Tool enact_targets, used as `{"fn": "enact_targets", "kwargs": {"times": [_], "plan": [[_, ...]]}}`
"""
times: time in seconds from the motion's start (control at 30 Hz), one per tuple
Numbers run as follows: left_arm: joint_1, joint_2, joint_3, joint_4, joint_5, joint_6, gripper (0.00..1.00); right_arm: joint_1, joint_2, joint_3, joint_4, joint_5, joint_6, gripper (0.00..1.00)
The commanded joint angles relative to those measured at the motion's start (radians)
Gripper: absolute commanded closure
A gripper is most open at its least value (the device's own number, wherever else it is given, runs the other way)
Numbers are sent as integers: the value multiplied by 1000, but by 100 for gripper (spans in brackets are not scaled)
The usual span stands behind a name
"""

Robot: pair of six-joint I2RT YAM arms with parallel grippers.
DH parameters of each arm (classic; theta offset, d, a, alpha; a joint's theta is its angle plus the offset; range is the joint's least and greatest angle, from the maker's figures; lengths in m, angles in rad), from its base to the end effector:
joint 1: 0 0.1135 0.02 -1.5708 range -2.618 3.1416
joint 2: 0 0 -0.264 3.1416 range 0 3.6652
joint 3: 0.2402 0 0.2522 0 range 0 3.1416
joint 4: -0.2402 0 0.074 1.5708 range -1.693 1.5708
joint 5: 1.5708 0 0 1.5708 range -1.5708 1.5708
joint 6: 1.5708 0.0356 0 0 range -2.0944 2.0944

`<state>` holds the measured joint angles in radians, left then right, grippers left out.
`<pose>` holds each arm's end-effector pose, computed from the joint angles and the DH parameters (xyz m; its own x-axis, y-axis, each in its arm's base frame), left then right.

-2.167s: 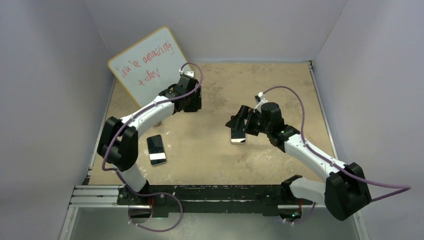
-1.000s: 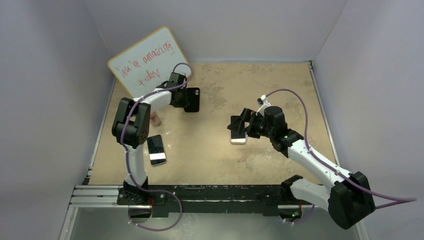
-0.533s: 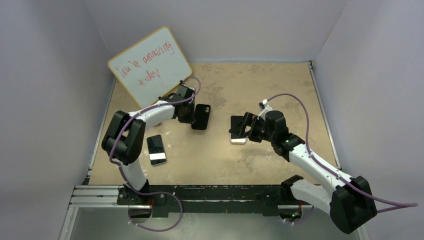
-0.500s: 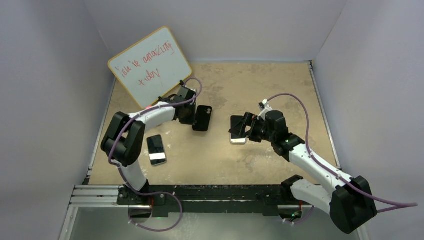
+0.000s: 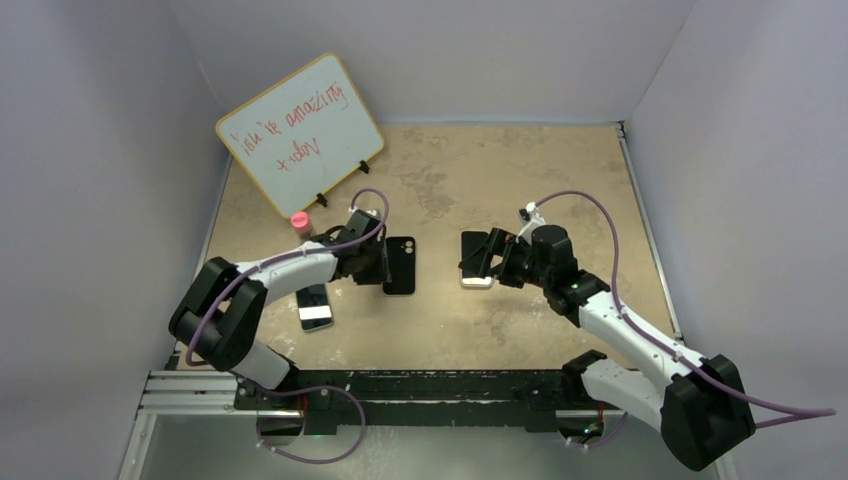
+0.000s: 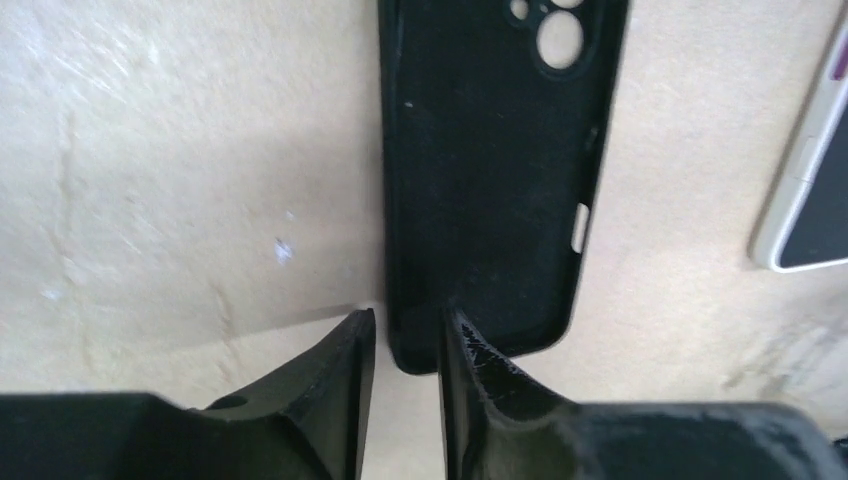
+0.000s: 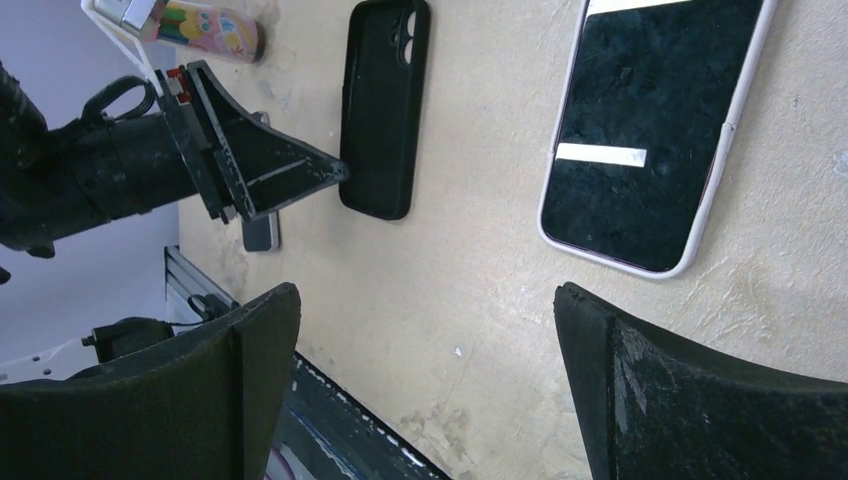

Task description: Put the phone into the phone case

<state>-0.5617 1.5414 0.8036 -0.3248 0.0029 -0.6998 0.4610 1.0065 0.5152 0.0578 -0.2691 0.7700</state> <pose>0.2430 -0.1531 0.1613 -0.9094 -0.1887 -0.3706 -0.0678 0.9465 -0.3153 0.1941 0.1070 0.2284 -0.7190 0.3922 -0.5738 -0.2011 0.6728 0.7119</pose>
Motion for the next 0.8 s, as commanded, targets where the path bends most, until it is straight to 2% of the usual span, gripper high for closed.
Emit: {"fn": "enact_targets", "kwargs": {"times": [0.0, 0.13, 0.2, 0.23, 0.43, 0.57, 0.77], "plan": [[-42, -79, -20, 51, -12, -82, 60, 3, -29, -8, 20, 25, -1, 4], [-43, -120, -9, -16, -41, -73, 36, 3, -32, -18, 19, 28, -6, 4], [-44, -148, -2, -51, -56, -65, 15, 3, -36, -18, 16, 29, -6, 4], [-44, -162, 1, -71, -63, -60, 12, 2, -39, -19, 16, 31, -6, 4], [-42, -218, 43, -275, -158, -56, 6, 2, -35, -29, 3, 57, -14, 4], [-12, -278, 21, -339, -209, -78, 4, 2, -33, -33, 4, 60, -11, 4], [149, -336, -56, -323, -72, -76, 4, 4, -34, -42, 5, 76, -13, 4]]}}
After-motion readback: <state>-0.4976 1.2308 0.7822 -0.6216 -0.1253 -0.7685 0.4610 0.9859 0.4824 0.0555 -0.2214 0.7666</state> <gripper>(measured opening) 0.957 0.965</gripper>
